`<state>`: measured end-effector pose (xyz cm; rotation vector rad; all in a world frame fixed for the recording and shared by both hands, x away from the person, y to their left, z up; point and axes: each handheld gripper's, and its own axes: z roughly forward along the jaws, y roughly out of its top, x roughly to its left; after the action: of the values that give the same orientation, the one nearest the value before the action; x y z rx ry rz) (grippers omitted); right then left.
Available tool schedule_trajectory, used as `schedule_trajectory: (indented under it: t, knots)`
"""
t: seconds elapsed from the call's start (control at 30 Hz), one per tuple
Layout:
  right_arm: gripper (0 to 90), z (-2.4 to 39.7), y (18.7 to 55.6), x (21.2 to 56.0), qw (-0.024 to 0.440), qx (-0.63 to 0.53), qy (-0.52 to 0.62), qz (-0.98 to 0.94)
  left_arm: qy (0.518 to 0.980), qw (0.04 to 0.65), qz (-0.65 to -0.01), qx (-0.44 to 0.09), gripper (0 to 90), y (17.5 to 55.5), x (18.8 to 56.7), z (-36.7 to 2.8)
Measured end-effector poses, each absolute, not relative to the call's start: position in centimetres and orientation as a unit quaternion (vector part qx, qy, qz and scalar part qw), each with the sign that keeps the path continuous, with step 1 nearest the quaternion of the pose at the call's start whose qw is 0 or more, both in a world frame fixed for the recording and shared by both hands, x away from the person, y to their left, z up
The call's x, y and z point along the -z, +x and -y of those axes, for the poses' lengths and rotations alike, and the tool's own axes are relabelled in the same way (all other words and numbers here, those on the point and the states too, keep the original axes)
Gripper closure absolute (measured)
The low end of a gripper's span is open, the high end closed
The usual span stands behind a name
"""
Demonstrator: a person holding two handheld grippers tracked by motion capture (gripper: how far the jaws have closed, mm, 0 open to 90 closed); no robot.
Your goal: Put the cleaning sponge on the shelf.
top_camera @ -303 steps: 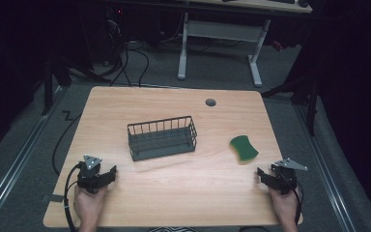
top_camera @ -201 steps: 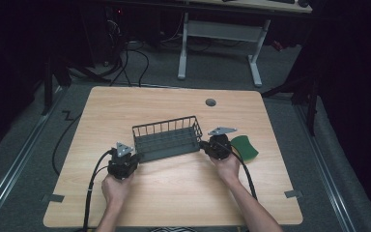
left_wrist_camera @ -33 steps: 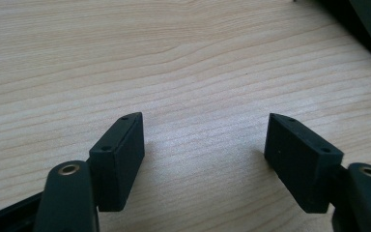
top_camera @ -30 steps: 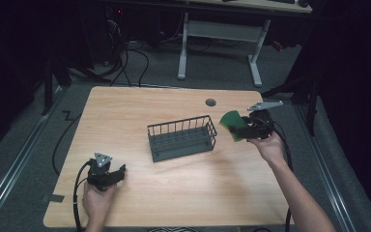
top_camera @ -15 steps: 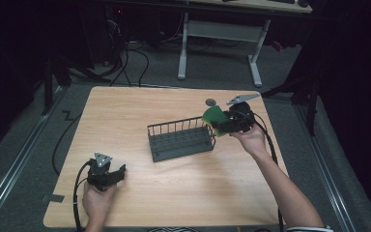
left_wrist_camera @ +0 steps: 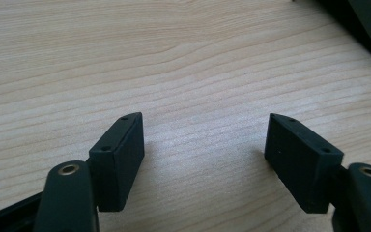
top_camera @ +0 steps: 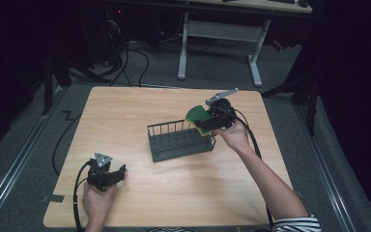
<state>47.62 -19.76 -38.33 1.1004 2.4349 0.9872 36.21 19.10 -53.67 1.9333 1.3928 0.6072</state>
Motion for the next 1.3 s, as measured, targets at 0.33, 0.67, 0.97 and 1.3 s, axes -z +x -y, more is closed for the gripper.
schedule_trajectory:
  t: [0.33,0.67,0.97,1.3]
  knots:
    - [30.7,17.5,48.6,38.5,0.141,-0.328,0.376,-0.855,0.741,0.335,-0.533,-0.232,30.3,36.2,53.7,-19.1]
    - [30.7,16.2,49.3,39.6,0.138,-0.311,0.384,-0.858,0.74,0.339,-0.535,-0.228,30.4,36.2,53.7,-19.2]
    - [30.6,15.8,49.7,40.4,0.139,-0.298,0.392,-0.859,0.74,0.338,-0.534,-0.229,30.3,36.2,53.7,-19.2]
    - [30.3,15.6,49.7,40.9,0.148,-0.294,0.391,-0.86,0.741,0.335,-0.534,-0.232,30.5,36.2,53.7,-19.1]
